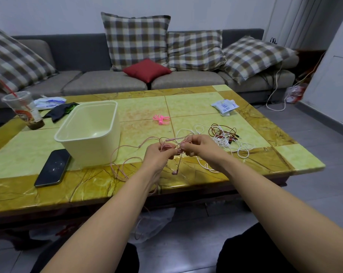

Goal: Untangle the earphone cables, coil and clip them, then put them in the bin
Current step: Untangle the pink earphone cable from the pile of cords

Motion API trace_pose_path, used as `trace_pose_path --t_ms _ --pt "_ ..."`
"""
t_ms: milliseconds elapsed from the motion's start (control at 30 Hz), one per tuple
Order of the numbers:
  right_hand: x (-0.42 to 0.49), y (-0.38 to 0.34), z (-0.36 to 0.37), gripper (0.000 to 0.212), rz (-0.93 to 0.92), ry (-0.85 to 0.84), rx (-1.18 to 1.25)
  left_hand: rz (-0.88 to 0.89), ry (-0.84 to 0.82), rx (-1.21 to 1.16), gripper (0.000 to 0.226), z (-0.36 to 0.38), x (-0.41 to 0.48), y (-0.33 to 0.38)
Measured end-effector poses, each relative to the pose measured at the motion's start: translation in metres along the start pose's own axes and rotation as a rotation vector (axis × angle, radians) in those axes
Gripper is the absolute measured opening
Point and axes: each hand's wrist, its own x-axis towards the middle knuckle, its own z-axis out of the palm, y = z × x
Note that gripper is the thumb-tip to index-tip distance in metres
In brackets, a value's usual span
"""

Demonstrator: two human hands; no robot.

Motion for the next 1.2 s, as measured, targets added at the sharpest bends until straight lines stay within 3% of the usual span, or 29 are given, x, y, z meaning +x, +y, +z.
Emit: trace_pose_path --t_ms 133,267,367,567,667,800,967,1067,1200 --pt "0.000 0.000 -0.004 0.013 0.122 -0.130 0.183 0.006 -0.120 0.061 0.015 -0.004 0.000 0.000" --pt "0.003 0.001 -0.008 0.006 0.219 -0.135 0.265 0.010 -0.144 0.082 0.014 -0.005 0.002 -0.001" --pt "0.003 -0.001 -0.008 0.011 0.253 -0.136 0.298 -0.011 -0.145 0.082 0.019 -0.006 0.004 -0.001" --pt "0.001 -0.005 -0.004 0.019 0.231 -0.083 0.172 0.023 -0.061 0.063 0.009 -0.008 0.004 -0.001" --pt "0.002 -0.005 -0.005 0.021 0.232 -0.036 0.229 0.025 -0.048 0.037 0.017 -0.009 0.000 0.002" --pt "0.002 -0.006 -0.003 0.015 0.251 -0.104 0.256 0.008 -0.034 0.034 0.016 -0.011 0.000 0.003" --pt "0.000 -0.009 -0.004 0.029 0.242 -0.044 0.343 -0.029 -0.058 0.036 0.034 -0.015 -0.003 0.003" --pt "-0.001 -0.015 -0.005 0.027 0.253 -0.080 0.436 -0.034 -0.076 0.064 0.032 -0.015 -0.004 0.003" --pt "-0.003 -0.012 -0.003 0.014 0.262 -0.095 0.352 -0.013 -0.055 0.014 0.020 -0.012 -0.006 0.006"
